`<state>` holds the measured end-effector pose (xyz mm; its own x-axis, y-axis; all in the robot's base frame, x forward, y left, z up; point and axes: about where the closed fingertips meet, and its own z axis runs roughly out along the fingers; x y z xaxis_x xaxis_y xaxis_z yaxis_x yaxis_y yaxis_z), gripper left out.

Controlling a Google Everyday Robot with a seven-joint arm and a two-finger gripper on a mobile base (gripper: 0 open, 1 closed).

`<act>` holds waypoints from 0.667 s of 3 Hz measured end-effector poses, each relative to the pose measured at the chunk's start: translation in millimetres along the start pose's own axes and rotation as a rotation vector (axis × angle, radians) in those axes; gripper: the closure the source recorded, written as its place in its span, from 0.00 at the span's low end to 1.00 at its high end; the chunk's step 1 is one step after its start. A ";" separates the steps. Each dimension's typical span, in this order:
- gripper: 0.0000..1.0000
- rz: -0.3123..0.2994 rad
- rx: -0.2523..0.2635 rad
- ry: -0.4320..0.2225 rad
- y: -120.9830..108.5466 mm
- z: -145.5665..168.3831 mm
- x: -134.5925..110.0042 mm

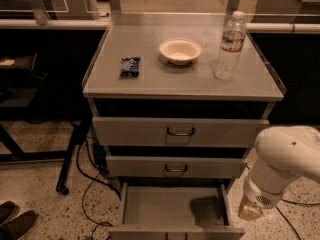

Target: Close bottom drawer

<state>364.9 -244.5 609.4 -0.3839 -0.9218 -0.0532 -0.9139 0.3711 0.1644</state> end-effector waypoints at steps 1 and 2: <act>1.00 0.034 -0.053 0.050 4.9 61.2 8.6; 1.00 0.072 -0.091 0.081 3.1 112.1 14.3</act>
Offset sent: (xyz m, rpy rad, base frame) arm -0.0292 0.0007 -0.1675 -0.0678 0.1754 -0.0889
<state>341.7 -244.0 498.7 -0.4325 -0.9007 0.0407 -0.8674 0.4280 0.2538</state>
